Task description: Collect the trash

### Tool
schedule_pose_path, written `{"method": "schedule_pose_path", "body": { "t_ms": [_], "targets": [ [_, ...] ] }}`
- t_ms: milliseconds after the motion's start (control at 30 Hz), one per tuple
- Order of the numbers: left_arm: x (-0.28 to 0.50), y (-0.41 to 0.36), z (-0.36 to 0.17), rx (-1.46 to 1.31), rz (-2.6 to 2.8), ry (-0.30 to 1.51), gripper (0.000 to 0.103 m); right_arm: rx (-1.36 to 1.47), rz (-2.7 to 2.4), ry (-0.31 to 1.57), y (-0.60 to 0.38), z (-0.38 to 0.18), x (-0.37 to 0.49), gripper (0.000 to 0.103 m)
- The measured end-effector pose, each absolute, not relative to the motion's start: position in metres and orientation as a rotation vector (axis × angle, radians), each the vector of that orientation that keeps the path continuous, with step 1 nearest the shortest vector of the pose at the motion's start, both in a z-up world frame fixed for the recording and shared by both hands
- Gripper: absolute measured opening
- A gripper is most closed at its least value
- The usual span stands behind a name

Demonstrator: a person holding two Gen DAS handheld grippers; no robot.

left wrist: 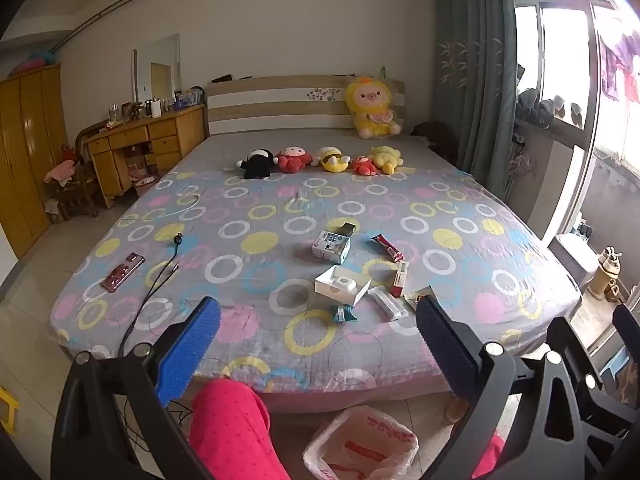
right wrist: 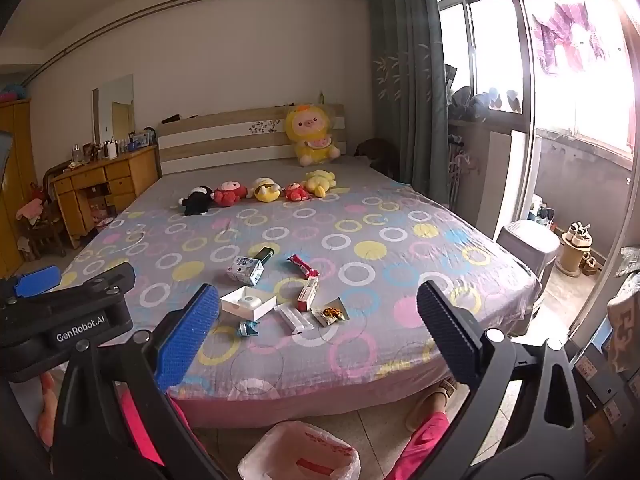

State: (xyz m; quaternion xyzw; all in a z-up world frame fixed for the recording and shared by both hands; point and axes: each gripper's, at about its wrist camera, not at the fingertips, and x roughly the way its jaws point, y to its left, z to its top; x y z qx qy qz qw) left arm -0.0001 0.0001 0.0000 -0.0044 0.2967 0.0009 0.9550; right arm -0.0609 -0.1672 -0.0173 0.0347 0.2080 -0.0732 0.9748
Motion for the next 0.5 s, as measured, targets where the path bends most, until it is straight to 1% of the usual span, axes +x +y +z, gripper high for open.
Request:
{"method": "schedule_pose_path", "body": {
  "t_ms": [500],
  "targets": [
    [-0.0032, 0.0005, -0.0092, -0.004, 0.000, 0.606, 0.096, 0.072, -0.151, 0.421, -0.1653, -0.0157, -0.0602, 0.097]
  ]
}}
